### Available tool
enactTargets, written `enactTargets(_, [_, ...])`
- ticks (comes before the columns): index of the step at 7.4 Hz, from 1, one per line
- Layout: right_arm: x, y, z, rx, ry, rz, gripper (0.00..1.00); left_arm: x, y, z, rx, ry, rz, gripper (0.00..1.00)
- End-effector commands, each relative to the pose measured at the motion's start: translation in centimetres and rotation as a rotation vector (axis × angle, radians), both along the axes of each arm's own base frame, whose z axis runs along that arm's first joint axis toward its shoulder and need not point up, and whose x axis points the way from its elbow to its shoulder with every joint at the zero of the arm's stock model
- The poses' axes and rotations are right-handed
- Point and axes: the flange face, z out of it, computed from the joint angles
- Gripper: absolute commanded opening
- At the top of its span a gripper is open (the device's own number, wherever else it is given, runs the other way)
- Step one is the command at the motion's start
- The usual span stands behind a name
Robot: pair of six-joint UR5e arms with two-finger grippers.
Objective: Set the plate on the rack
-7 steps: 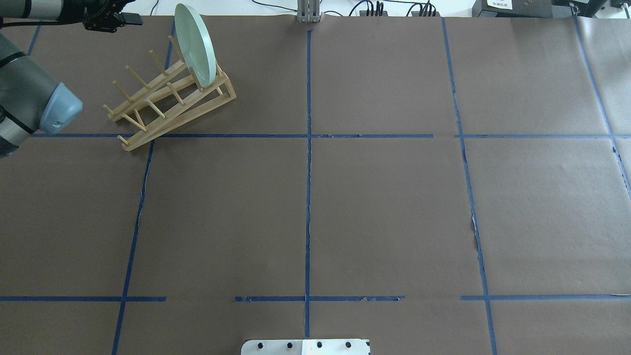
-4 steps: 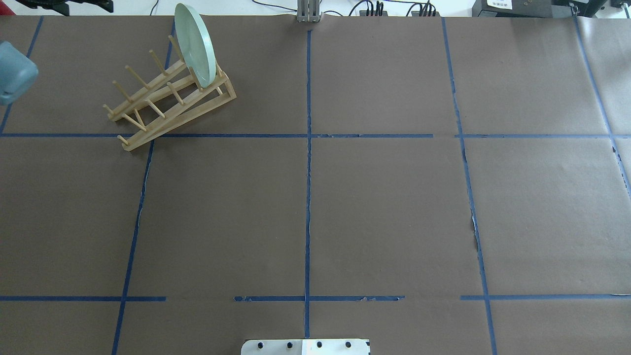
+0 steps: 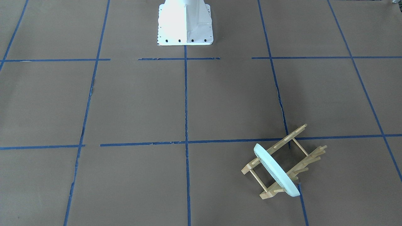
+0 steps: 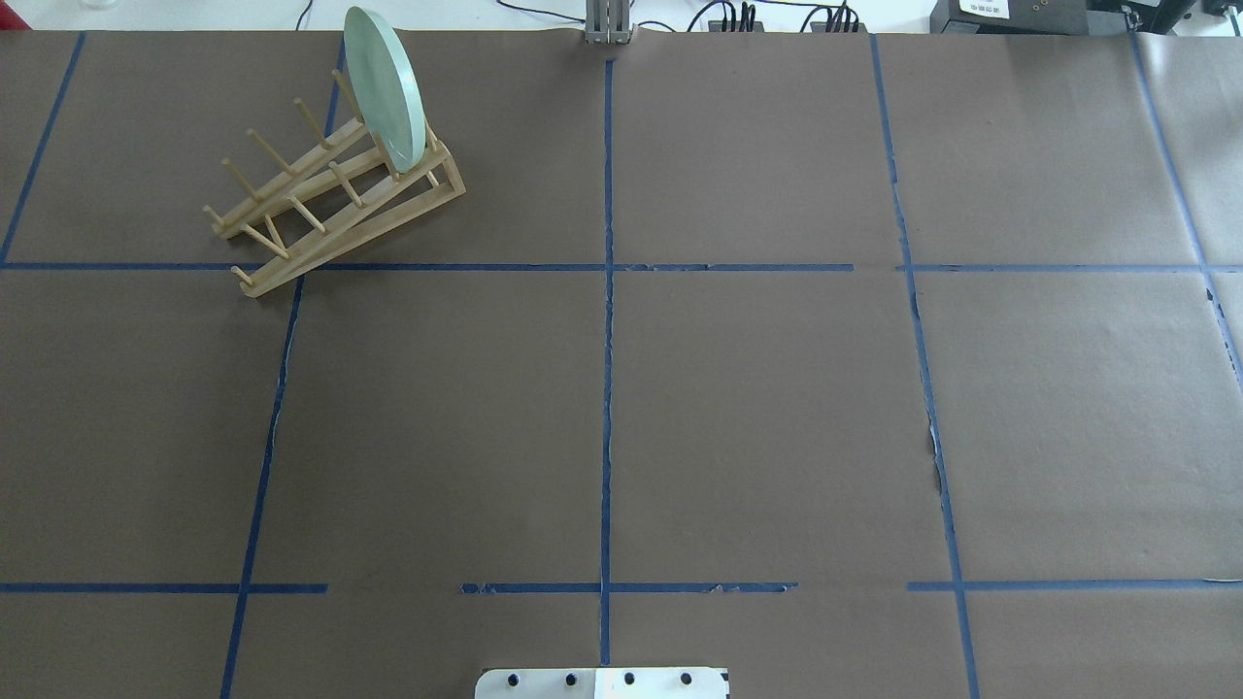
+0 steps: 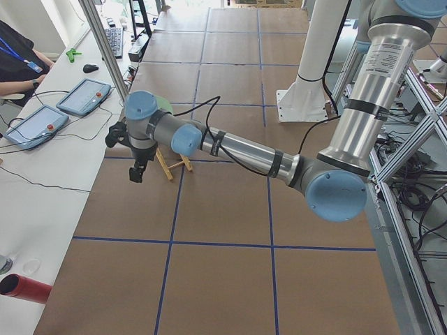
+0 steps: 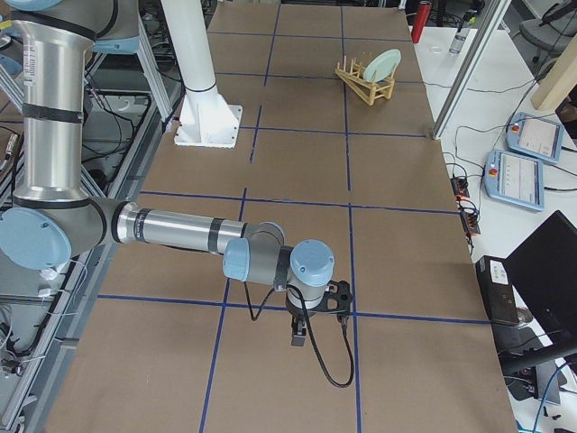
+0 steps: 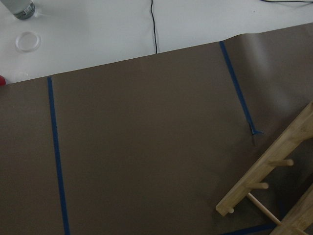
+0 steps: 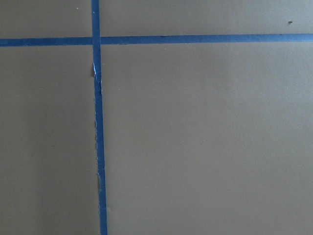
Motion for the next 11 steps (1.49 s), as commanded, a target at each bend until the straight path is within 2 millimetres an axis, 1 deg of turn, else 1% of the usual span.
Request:
enactTargets(1, [0.0, 0.0, 0.1, -0.001, 0.0, 0.0, 1.0, -3.4, 3.7, 6.5, -0.094, 0.0, -0.019, 1.0])
enactTargets(2, [0.0, 0.0, 0.0, 0.0, 0.0, -0.001, 1.0, -3.1, 5.3, 9.1, -0.177, -0.001, -0.019, 1.0])
enactTargets(3, [0.0, 0.0, 0.1, -0.001, 0.0, -0.001, 1.0, -3.3, 5.1, 8.7, -0.227, -0.002, -0.021, 1.0])
enactTargets(4, [0.0, 0.0, 0.0, 0.0, 0.0, 0.0, 1.0, -3.4, 4.7, 8.1, -0.216, -0.003, -0.018, 1.0])
enactTargets(5, [0.0, 0.0, 0.1, -0.001, 0.0, -0.001, 1.0, -4.0, 5.4, 8.1, -0.214, 0.006, -0.029, 1.0])
enactTargets(6, [0.0, 0.0, 0.1, -0.003, 0.0, -0.001, 1.0, -4.1, 5.5, 9.2, -0.252, 0.009, -0.038, 1.0])
enactTargets(7, [0.0, 0.0, 0.1, -0.001, 0.0, 0.0, 1.0, -4.3, 6.5, 9.6, -0.252, -0.004, -0.043, 1.0])
enactTargets(8, [0.0, 0.0, 0.0, -0.001, 0.0, -0.001, 1.0, -4.4, 7.3, 10.6, -0.26, -0.053, -0.047, 1.0])
enactTargets(9, [0.0, 0.0, 0.1, -0.001, 0.0, -0.001, 1.0, -5.2, 6.7, 9.9, -0.226, -0.171, -0.076, 1.0])
enactTargets(10, [0.0, 0.0, 0.0, -0.001, 0.0, 0.002, 1.0, -5.5, 6.6, 9.6, -0.213, -0.217, -0.086, 1.0])
enactTargets(11, [0.0, 0.0, 0.1, -0.001, 0.0, -0.001, 1.0, -5.1, 6.5, 9.8, -0.212, -0.218, -0.074, 1.0])
